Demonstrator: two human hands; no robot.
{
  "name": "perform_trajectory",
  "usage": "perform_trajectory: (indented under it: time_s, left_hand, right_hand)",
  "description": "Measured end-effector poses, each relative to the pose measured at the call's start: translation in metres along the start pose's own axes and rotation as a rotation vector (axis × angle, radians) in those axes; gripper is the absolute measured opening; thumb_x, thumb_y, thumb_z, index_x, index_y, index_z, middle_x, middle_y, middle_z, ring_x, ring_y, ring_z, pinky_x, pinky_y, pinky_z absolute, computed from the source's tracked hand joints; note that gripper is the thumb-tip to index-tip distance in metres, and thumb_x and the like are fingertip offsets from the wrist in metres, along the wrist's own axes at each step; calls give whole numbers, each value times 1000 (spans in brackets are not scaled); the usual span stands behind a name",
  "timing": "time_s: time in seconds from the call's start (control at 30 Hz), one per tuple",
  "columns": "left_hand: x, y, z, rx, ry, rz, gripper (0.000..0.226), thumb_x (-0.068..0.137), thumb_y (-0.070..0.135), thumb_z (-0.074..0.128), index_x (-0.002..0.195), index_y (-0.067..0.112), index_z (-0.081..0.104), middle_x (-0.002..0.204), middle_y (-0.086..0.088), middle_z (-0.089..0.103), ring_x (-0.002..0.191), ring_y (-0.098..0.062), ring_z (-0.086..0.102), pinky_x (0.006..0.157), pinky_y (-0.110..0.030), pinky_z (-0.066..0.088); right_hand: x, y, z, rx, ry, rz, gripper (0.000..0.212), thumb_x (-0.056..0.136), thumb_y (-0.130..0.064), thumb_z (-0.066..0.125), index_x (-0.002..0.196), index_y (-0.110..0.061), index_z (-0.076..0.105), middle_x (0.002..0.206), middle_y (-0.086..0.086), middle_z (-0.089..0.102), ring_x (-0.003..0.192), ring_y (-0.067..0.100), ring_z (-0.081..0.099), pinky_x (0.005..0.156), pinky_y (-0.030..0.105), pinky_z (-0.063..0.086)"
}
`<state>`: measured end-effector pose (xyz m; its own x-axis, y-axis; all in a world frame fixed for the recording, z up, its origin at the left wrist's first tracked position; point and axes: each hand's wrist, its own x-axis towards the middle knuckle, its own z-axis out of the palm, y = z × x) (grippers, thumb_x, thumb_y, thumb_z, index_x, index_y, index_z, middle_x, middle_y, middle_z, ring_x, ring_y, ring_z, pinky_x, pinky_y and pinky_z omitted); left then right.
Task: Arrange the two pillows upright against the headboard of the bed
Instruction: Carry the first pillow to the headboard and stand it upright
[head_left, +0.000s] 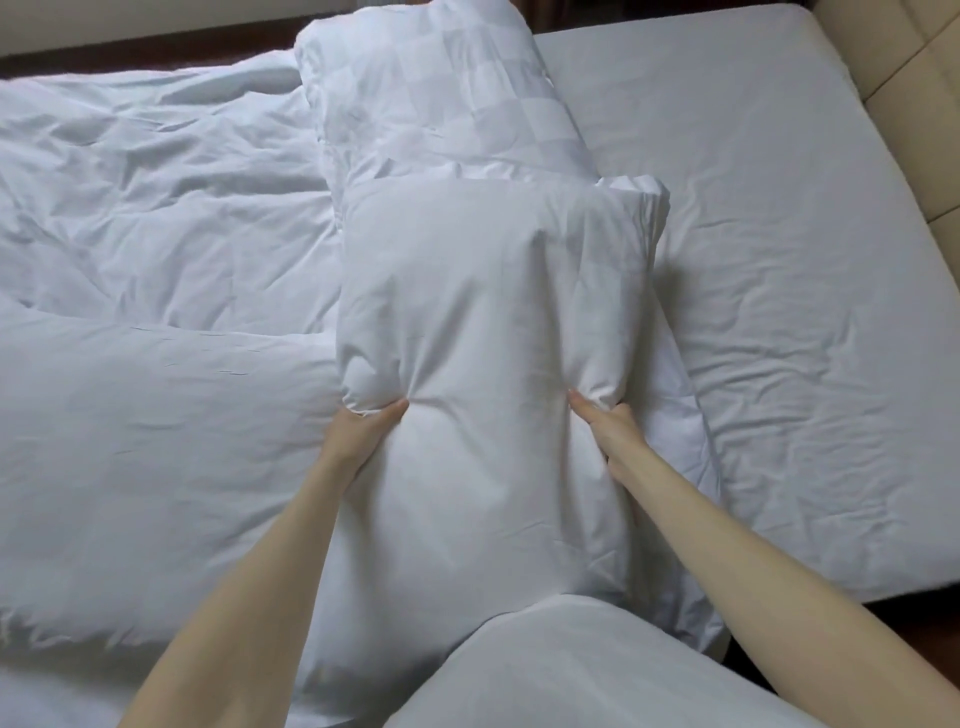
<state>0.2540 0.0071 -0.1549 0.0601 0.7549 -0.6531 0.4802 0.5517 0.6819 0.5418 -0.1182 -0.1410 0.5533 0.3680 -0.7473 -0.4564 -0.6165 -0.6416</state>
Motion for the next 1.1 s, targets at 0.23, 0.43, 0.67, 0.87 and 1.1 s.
perform_trajectory:
  time_s: [0.23,0.43,0.67,0.87,1.1]
  left_hand:
    - [0,-1,-7,-27,1,-16,47,57,49,83,93,19,78,95,4,78,94,-14,72,94,-44,54]
    - [-21,16,-14,-111,56,24,28,59,40,84,78,21,79,83,5,78,88,-14,73,87,-39,57]
    - [-50,65,-26,-163,51,144,23,61,38,82,73,19,80,79,0,78,81,-18,74,78,-34,57]
    - [-97,105,-6,-277,57,305,19,69,28,80,83,16,76,71,6,77,68,-10,73,54,-19,54]
    - [-151,141,58,-360,11,423,15,74,23,78,83,12,74,73,0,75,66,-13,71,58,-23,56]
  right_hand:
    - [0,-2,-10,34,-21,-68,38,74,-16,79,104,4,67,103,11,70,89,16,66,66,12,50]
    - [-11,-16,-14,55,-2,-173,20,72,-10,80,67,-13,61,73,-4,64,63,2,59,48,5,46]
    - [-34,-64,-22,26,-38,-349,13,76,-11,77,78,1,72,86,7,68,78,16,62,69,19,47]
    - [-56,-111,-70,17,4,-504,22,72,-17,81,57,-12,65,64,-3,69,71,18,62,67,24,49]
    - [-77,-150,-166,-93,25,-648,25,72,-30,81,64,-11,67,73,0,68,72,17,64,72,26,46]
